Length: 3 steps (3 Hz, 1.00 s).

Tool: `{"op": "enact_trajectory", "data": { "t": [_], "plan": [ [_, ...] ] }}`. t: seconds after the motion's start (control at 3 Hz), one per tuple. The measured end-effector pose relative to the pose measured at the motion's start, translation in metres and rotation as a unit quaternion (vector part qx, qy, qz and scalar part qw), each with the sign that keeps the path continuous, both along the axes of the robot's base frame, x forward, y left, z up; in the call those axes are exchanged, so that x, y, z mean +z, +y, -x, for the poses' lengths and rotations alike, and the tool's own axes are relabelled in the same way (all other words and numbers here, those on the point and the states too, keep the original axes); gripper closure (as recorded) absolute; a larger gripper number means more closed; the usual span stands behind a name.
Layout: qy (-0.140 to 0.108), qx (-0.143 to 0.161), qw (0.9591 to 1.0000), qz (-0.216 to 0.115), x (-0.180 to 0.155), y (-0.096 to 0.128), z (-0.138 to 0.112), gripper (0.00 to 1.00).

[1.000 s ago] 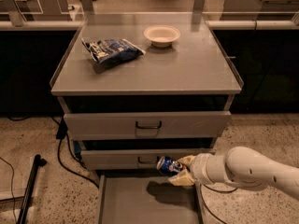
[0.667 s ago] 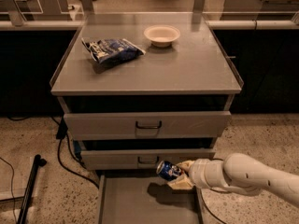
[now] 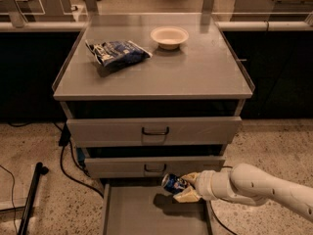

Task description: Place pepsi can into bottom drawer

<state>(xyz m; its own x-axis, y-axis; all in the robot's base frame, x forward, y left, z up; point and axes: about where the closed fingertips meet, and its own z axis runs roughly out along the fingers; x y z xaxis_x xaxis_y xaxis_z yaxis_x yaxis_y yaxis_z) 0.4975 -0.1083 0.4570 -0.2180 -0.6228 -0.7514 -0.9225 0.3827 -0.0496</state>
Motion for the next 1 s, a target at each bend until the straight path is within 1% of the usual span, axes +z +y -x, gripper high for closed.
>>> {"op": "enact_trajectory", "data": {
  "t": [0.33,0.67,1.0],
  "plan": [
    [0.017,0.0,0.9999,0.001,-0.035,0.007,-0.013,1.0],
    [0.034,0.001,0.9994,0.004,-0.082,0.012,-0.028,1.0],
    [0.031,0.008,0.9994,0.008,-0.115,0.018,-0.037,1.0]
  ]
}}
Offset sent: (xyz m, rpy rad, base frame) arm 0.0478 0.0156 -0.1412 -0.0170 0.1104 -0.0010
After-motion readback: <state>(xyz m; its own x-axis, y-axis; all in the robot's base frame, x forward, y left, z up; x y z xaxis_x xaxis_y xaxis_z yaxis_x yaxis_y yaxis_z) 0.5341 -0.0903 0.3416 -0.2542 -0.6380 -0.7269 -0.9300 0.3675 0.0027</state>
